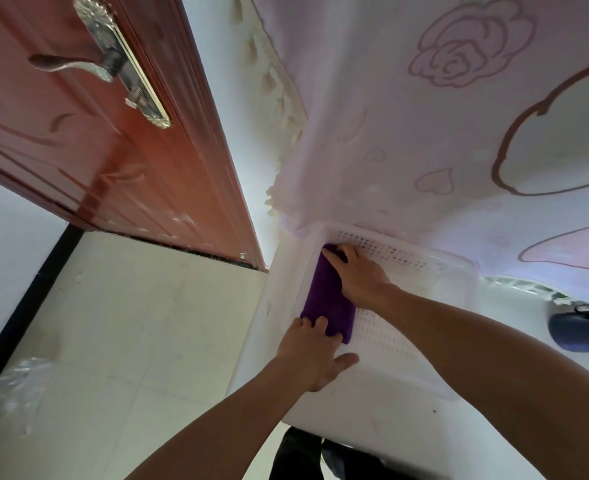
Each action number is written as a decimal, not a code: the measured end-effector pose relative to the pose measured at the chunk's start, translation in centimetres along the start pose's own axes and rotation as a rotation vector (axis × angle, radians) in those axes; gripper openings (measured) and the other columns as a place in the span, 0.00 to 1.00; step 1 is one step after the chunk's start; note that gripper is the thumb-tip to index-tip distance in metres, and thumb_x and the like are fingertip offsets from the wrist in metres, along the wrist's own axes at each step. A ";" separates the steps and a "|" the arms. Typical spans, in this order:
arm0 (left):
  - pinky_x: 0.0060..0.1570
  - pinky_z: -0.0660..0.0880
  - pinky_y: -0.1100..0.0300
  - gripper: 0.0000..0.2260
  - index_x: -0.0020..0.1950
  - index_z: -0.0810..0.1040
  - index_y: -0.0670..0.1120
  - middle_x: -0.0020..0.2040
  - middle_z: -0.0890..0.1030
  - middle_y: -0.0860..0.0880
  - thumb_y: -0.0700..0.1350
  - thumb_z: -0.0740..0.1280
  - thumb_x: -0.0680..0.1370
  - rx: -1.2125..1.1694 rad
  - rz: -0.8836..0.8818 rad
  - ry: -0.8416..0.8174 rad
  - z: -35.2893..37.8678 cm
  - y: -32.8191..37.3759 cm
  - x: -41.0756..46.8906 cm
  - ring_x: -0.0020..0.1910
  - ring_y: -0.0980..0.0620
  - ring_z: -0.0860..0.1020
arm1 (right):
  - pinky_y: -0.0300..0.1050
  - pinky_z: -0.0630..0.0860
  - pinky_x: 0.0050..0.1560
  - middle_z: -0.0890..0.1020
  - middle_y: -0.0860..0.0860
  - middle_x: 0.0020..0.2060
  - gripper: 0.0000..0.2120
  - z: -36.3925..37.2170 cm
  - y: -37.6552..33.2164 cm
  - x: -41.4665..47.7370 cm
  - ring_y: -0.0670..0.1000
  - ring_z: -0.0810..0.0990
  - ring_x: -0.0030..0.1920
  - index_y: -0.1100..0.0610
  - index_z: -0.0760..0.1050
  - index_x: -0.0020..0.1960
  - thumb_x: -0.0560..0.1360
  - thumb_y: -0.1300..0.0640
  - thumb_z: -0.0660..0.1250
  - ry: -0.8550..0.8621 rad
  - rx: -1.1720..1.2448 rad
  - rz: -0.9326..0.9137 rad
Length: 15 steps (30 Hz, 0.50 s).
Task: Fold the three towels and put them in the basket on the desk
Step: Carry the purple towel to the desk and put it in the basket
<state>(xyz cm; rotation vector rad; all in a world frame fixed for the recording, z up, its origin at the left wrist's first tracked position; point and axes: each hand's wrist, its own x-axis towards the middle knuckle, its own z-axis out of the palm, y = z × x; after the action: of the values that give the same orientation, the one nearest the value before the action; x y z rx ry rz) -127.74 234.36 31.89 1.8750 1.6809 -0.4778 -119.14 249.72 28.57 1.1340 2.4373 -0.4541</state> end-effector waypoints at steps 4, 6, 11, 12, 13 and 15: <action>0.67 0.62 0.48 0.28 0.71 0.68 0.51 0.68 0.68 0.42 0.64 0.44 0.80 -0.017 -0.033 -0.018 -0.1 0.7 -0.4 0.66 0.40 0.67 | 0.51 0.71 0.64 0.59 0.50 0.76 0.37 -1.5 1.0 -0.7 0.54 0.63 0.72 0.46 0.53 0.79 0.75 0.66 0.60 0.010 0.106 -0.044; 0.67 0.62 0.47 0.26 0.67 0.71 0.49 0.67 0.70 0.42 0.62 0.46 0.81 -0.008 -0.059 0.068 0.2 1.2 -1.3 0.65 0.41 0.68 | 0.51 0.71 0.64 0.66 0.51 0.73 0.32 -1.7 1.9 -1.5 0.55 0.69 0.69 0.47 0.59 0.77 0.76 0.66 0.59 0.144 0.115 0.000; 0.70 0.57 0.43 0.26 0.73 0.63 0.50 0.69 0.68 0.42 0.62 0.46 0.81 -0.013 -0.051 0.146 1.1 2.4 -3.0 0.68 0.41 0.66 | 0.51 0.70 0.65 0.66 0.53 0.71 0.31 -0.1 3.3 -3.4 0.55 0.69 0.68 0.52 0.59 0.77 0.77 0.64 0.62 0.081 0.119 -0.002; 0.70 0.57 0.43 0.27 0.73 0.64 0.50 0.69 0.69 0.43 0.63 0.45 0.81 -0.032 -0.080 0.139 1.1 2.7 -2.8 0.67 0.41 0.66 | 0.51 0.70 0.65 0.64 0.53 0.73 0.31 0.4 3.3 -3.5 0.55 0.69 0.69 0.53 0.58 0.78 0.77 0.64 0.61 0.037 0.139 -0.008; 0.69 0.57 0.43 0.28 0.72 0.66 0.51 0.68 0.70 0.43 0.64 0.44 0.80 -0.044 -0.113 0.130 1.1 3.0 -2.4 0.67 0.42 0.67 | 0.51 0.70 0.66 0.62 0.53 0.74 0.31 0.8 3.2 -3.6 0.55 0.69 0.69 0.53 0.56 0.78 0.77 0.63 0.61 0.017 0.150 -0.010; 0.68 0.58 0.43 0.29 0.68 0.72 0.51 0.67 0.71 0.44 0.65 0.43 0.80 -0.059 -0.181 0.107 0.9 3.5 -1.4 0.66 0.42 0.67 | 0.52 0.70 0.66 0.57 0.53 0.76 0.32 1.2 3.4 -3.5 0.56 0.68 0.70 0.53 0.54 0.79 0.78 0.61 0.61 -0.007 0.162 -0.024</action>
<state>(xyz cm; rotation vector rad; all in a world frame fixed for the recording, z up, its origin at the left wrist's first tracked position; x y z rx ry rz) -124.37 232.55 32.61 1.7423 1.9248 -0.4008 -114.20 248.99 28.84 1.1664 2.4463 -0.6730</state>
